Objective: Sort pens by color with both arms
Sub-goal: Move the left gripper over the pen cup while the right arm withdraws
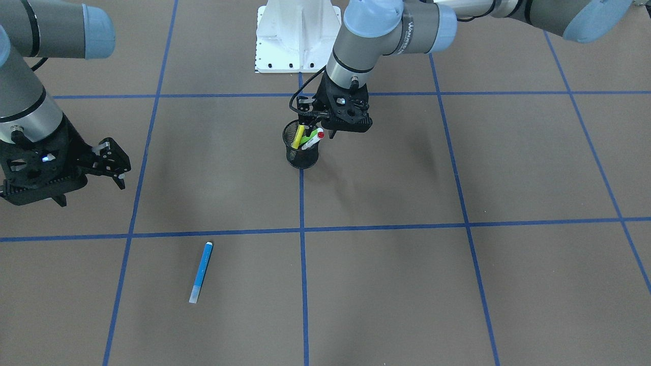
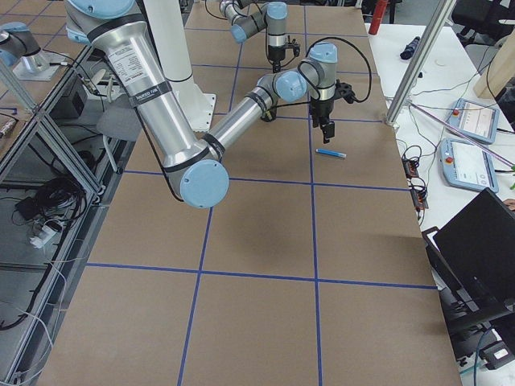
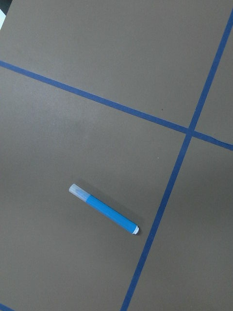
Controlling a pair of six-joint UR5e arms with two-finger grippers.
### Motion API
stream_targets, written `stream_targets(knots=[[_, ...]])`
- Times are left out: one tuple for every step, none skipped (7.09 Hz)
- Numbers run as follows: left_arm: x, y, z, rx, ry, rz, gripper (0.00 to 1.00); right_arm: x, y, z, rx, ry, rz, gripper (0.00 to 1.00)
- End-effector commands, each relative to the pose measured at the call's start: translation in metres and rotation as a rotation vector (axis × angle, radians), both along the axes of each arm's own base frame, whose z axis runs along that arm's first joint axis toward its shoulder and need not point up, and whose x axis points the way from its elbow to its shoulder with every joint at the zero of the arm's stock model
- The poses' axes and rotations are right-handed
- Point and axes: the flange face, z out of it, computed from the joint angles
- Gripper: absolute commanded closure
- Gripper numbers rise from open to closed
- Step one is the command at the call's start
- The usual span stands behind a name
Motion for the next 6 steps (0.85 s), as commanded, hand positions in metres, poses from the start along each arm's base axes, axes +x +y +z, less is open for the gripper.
stream_targets(knots=[[0.003,-0.002,-0.016,-0.052,-0.018,0.051,0.44,0.0,0.0,0.001,-0.002,0.0,0.001,0.02],[0.011,-0.016,-0.024,-0.085,-0.032,0.065,0.44,0.0,0.0,0.002,-0.003,0.002,0.002,0.02],[0.023,-0.035,-0.027,-0.09,-0.059,0.084,0.44,0.0,0.0,0.002,-0.005,0.003,0.003,0.02],[0.012,-0.055,-0.03,-0.102,-0.062,0.102,0.44,0.0,0.0,0.002,-0.005,0.003,0.003,0.02],[-0.005,-0.068,-0.034,-0.116,-0.067,0.133,0.45,-0.001,0.0,0.002,-0.006,0.003,0.003,0.02],[-0.005,-0.071,-0.037,-0.123,-0.095,0.142,0.45,-0.002,0.001,0.002,-0.006,0.003,0.001,0.02]])
